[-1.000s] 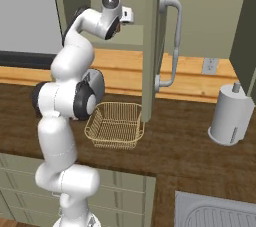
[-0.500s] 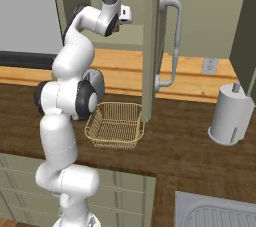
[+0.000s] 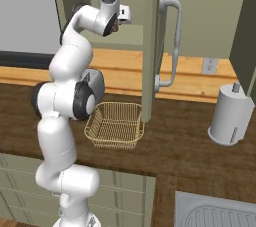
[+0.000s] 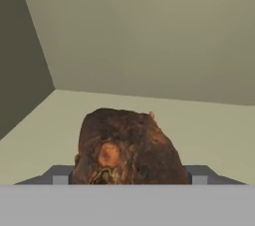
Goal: Open the cabinet, pick up the bread from the cabinet and place it in the basket. Then move the basket to the dining counter.
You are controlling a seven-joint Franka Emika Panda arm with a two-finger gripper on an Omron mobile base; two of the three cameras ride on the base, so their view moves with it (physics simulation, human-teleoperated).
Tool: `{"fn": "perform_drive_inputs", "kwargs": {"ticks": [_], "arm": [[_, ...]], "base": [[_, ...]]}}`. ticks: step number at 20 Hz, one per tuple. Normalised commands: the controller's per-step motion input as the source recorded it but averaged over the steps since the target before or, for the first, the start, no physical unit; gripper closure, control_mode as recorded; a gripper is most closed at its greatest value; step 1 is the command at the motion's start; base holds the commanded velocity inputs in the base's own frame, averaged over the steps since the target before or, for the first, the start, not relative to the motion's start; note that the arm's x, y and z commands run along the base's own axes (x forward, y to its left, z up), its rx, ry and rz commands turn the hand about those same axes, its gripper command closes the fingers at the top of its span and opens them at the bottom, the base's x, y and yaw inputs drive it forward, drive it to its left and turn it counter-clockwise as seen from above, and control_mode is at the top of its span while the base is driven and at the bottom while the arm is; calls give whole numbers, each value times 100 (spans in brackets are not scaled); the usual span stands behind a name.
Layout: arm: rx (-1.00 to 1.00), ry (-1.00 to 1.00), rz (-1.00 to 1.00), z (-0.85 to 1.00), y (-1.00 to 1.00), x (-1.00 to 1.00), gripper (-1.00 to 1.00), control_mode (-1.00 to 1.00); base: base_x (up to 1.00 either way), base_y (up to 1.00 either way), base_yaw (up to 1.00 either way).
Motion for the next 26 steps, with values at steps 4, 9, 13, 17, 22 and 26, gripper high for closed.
{"fn": "perform_drive_inputs", "kwargs": {"ticks": [4, 9, 13, 17, 22, 26], "arm": [[3, -6, 0, 0, 0, -100, 100, -100], [3, 0, 0, 0, 0, -100, 100, -100], [0, 2, 0, 3, 0, -100, 100, -100], [1, 3, -2, 2, 9, -100, 100, -100], [0, 1, -7, 0, 17, -100, 100, -100], [5, 22, -11, 3, 0, -100, 100, -100]], "base": [[0, 0, 0], [0, 0, 0], [0, 0, 0], [0, 0, 0], [0, 0, 0], [0, 0, 0]]}}
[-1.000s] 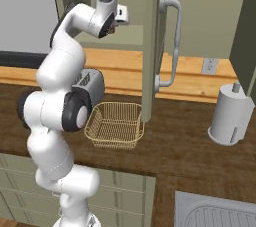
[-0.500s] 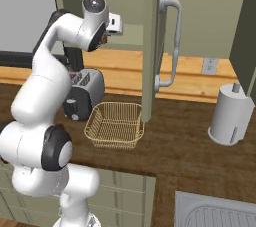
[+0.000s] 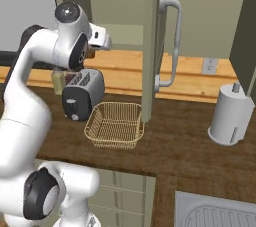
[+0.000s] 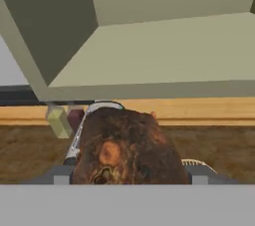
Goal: Open the cabinet, pick up the bread from the cabinet and place it in the basket. Then move the basket to the dining counter.
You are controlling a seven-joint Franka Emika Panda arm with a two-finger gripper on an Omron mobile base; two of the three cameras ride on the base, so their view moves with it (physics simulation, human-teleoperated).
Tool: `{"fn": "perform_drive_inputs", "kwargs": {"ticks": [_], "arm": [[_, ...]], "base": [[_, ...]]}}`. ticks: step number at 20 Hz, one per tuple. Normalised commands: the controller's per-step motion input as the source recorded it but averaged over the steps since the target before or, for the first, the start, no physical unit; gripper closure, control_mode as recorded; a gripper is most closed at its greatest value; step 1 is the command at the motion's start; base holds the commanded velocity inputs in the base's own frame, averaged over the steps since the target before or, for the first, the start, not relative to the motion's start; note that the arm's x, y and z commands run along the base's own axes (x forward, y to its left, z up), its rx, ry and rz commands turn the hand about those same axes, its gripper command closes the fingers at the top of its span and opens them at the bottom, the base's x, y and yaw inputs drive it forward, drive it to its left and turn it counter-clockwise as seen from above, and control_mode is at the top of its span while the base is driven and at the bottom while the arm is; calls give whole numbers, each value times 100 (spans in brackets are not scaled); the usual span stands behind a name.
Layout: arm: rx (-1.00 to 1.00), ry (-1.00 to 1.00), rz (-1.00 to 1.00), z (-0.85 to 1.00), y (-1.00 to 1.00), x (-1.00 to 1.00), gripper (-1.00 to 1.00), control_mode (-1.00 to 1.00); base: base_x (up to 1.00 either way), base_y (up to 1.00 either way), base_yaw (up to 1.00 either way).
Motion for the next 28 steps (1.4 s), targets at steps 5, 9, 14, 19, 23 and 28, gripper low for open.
{"fn": "perform_drive_inputs", "kwargs": {"ticks": [5, 9, 14, 19, 23, 28], "arm": [[3, 10, -15, -9, 0, -100, 100, -100], [0, 0, -13, -64, -3, -64, 100, -100], [0, 0, -7, -100, 0, -54, 100, -100], [0, 7, 0, -96, -16, 40, 100, -100], [-1, 16, 0, -53, -24, 68, 100, -100], [-3, 7, 0, -68, -27, 51, 100, -100]], "base": [[0, 0, 0], [0, 0, 0], [0, 0, 0], [0, 0, 0], [0, 0, 0], [0, 0, 0]]}}
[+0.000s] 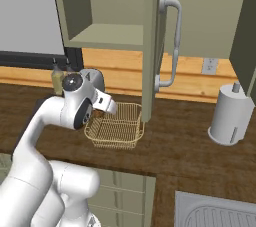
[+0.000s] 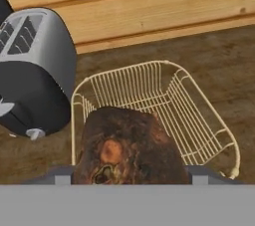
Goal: Open the cabinet, pick up the bread from the cabinet and place it in the basket. Then move the basket to the dining counter.
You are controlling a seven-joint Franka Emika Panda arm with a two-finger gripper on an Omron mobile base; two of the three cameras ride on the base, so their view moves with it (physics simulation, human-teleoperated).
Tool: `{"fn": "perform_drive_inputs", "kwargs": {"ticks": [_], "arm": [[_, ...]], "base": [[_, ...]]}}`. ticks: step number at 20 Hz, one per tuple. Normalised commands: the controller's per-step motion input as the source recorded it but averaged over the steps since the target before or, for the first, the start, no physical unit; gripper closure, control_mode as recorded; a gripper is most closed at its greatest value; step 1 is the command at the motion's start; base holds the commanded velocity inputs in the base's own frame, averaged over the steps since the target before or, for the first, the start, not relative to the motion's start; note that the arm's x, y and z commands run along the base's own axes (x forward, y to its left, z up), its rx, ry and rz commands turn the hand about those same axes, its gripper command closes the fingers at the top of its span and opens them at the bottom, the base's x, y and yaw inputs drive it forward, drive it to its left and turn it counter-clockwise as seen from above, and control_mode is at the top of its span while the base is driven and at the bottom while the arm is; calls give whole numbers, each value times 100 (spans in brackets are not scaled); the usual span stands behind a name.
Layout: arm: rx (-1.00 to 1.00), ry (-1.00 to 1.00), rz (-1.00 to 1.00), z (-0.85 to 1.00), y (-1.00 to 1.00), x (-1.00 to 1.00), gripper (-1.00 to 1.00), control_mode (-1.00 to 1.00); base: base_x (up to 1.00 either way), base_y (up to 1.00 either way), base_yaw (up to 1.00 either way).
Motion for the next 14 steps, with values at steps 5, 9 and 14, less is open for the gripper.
{"fn": "perform_drive_inputs", "kwargs": {"ticks": [5, 9, 14], "arm": [[-1, 0, 0, -50, -6, 7, 100, -100], [0, 0, 0, -11, -16, 31, 100, -100], [0, 1, 0, -23, 0, 13, 100, -100]], "base": [[0, 0, 0], [0, 0, 0], [0, 0, 0]]}}
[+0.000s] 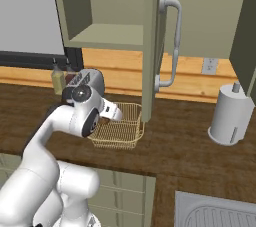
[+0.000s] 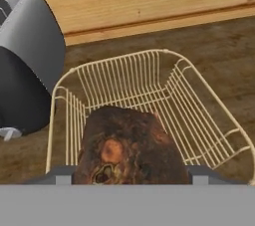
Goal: Open the cabinet, pick up the bread from the cabinet and place it in the basket. Then move the basket to the dining counter.
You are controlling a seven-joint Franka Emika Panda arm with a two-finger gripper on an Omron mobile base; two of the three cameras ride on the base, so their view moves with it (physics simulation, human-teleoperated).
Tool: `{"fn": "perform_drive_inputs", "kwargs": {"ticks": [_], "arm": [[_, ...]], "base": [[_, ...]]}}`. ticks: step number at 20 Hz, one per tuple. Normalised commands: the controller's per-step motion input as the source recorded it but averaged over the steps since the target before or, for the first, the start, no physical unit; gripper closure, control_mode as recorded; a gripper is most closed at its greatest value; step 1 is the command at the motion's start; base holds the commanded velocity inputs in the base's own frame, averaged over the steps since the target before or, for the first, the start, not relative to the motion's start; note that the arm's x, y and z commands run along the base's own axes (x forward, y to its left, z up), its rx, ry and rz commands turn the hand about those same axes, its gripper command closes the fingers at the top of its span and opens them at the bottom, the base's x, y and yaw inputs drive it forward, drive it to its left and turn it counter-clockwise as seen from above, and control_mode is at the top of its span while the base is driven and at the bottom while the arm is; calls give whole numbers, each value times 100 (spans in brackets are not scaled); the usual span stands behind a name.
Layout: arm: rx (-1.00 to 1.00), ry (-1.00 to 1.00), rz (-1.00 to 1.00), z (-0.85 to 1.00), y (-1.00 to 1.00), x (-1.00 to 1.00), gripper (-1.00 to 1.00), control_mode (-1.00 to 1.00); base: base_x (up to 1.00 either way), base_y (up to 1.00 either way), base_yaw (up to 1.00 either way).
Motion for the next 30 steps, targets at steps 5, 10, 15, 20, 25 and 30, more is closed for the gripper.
{"fn": "perform_drive_inputs", "kwargs": {"ticks": [5, 10, 15, 20, 25, 30], "arm": [[0, 0, 0, -37, -1, 29, 100, -100], [-1, 3, 0, -38, -17, 55, 100, -100], [-1, 4, 4, -20, -20, 16, 100, -100], [0, 4, 4, -19, -1, -1, 100, -100], [0, 2, 3, -19, 0, 2, 100, -100], [-2, 6, 1, -25, 1, 14, 100, -100]], "base": [[0, 0, 0], [0, 0, 0], [0, 0, 0], [0, 0, 0], [0, 0, 0], [0, 0, 0]]}}
